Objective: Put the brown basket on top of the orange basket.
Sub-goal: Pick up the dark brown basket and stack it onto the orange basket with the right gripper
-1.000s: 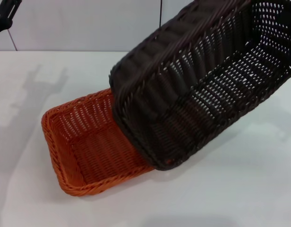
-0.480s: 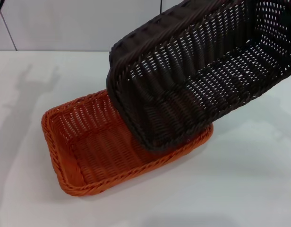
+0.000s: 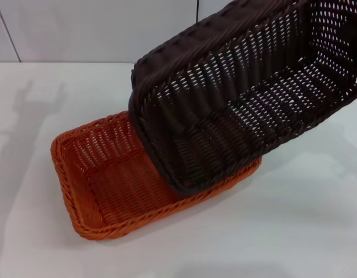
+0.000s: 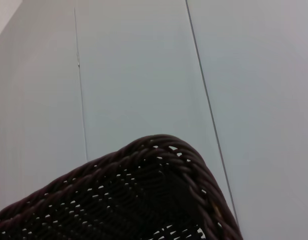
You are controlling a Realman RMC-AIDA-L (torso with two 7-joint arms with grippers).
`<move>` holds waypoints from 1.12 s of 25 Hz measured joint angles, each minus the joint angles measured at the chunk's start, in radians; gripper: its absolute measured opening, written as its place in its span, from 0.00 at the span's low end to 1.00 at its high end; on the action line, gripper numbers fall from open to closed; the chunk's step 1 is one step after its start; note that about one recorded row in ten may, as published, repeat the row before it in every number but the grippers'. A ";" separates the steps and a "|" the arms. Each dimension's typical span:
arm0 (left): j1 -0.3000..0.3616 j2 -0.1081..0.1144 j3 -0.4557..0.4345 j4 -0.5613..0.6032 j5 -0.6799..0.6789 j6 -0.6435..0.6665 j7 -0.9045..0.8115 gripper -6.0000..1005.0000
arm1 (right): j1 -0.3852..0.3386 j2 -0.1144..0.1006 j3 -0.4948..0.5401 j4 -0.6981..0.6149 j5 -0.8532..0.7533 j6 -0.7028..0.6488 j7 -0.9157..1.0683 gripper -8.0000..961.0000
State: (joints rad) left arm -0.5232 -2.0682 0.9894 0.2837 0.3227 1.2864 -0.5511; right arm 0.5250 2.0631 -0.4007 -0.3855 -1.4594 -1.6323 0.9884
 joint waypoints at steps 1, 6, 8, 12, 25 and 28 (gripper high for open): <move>0.002 0.000 0.000 -0.007 -0.003 0.014 0.000 0.83 | -0.003 0.000 0.000 0.000 0.000 0.000 0.000 0.17; 0.007 -0.002 0.003 -0.028 -0.008 0.037 -0.001 0.83 | -0.009 0.002 0.010 0.017 0.006 0.005 -0.006 0.17; 0.007 -0.002 0.006 -0.036 -0.008 0.037 -0.001 0.83 | -0.009 0.002 0.011 0.020 0.009 0.008 -0.006 0.17; 0.004 -0.003 0.008 -0.042 -0.008 0.038 0.000 0.83 | -0.009 0.002 0.011 0.021 0.011 0.009 -0.007 0.17; -0.009 -0.004 0.015 -0.055 -0.007 0.051 -0.001 0.83 | -0.006 0.003 0.008 0.034 0.012 0.022 -0.007 0.17; -0.009 -0.004 0.015 -0.059 -0.007 0.058 -0.002 0.83 | -0.008 0.003 0.010 0.045 0.017 0.022 -0.008 0.17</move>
State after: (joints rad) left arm -0.5319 -2.0723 1.0047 0.2244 0.3159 1.3444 -0.5529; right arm 0.5175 2.0661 -0.3905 -0.3407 -1.4424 -1.6100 0.9808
